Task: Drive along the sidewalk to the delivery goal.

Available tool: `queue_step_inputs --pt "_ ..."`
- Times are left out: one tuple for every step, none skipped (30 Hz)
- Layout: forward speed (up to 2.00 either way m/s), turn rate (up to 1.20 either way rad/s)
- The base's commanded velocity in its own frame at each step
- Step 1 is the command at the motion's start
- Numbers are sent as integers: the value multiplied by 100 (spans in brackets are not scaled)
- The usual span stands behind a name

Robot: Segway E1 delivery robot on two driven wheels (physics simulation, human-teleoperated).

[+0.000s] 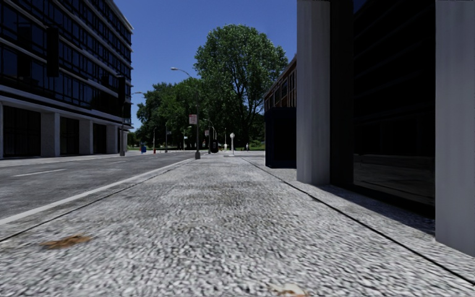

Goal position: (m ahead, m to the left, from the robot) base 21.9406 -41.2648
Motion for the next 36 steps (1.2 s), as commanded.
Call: queue_step_inputs --pt "200 0" --pt "200 0" --pt "200 0" --pt "200 0" --pt "200 0" --pt "200 0" --pt "200 0" --pt "200 0" --pt "200 0" --pt "200 0" --pt "200 0" --pt "200 0" --pt "200 0" --pt "200 0" --pt "200 0" --pt "200 0" --pt "200 0" --pt "200 0" --pt "200 0" --pt "200 0" --pt "200 0" --pt "200 0" --pt "200 0" --pt "200 0" --pt "200 0" --pt "200 0" --pt "200 0" --pt "200 0" --pt "200 0" --pt "200 0" --pt "200 0" --pt "200 0" --pt "200 0" --pt "200 0" --pt "200 0" --pt "200 0"
